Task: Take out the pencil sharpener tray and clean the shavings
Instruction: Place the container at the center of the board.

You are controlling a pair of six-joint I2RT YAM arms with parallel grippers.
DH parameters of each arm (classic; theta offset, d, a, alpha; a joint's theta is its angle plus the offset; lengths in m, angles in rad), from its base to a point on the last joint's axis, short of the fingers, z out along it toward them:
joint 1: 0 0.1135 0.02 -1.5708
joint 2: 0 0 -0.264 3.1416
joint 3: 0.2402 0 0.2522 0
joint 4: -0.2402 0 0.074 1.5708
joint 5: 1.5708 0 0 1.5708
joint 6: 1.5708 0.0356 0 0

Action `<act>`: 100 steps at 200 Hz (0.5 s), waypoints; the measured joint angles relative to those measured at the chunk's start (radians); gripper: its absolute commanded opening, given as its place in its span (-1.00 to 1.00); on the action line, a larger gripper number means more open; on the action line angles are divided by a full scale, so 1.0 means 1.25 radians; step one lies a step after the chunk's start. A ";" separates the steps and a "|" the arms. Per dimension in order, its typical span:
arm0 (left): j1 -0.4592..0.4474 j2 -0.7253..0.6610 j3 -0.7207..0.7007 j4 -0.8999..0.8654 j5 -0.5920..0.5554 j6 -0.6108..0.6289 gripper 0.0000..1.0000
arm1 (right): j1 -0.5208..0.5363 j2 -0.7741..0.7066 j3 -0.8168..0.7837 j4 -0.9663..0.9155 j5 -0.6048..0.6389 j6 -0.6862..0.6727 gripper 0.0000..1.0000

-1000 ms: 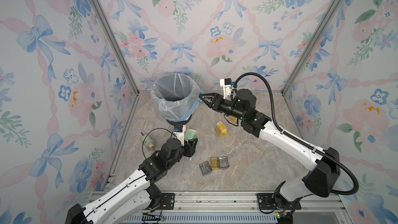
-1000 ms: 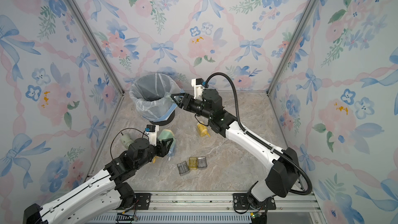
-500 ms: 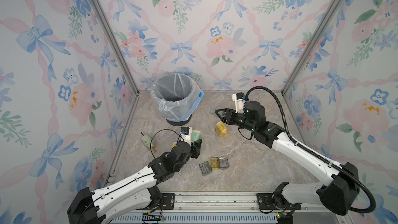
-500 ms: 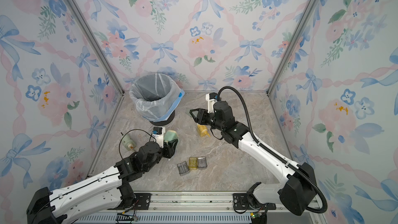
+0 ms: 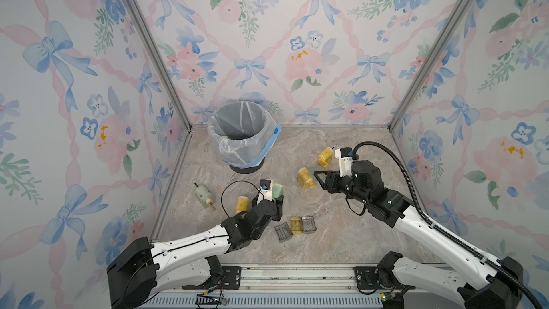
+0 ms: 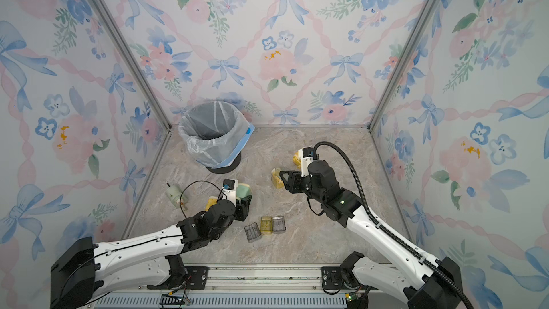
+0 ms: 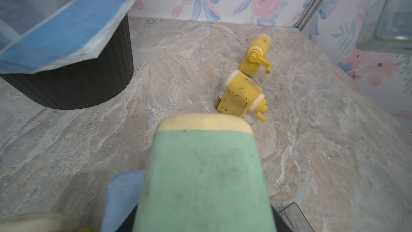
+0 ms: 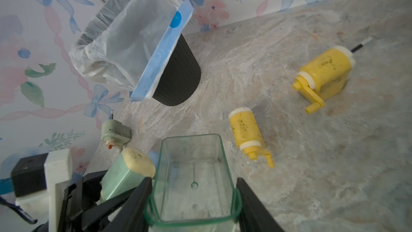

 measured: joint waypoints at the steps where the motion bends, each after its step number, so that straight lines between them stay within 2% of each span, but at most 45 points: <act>1: 0.000 0.002 0.000 0.002 -0.001 0.000 -1.00 | 0.000 -0.001 -0.002 -0.001 0.000 0.000 -0.05; 47: -0.019 0.101 0.001 0.050 -0.020 0.000 -1.00 | 0.016 -0.082 -0.085 -0.025 0.038 -0.002 -0.04; 100: -0.024 0.179 0.004 0.091 -0.039 0.000 -1.00 | 0.109 -0.139 -0.189 -0.032 0.160 -0.008 -0.05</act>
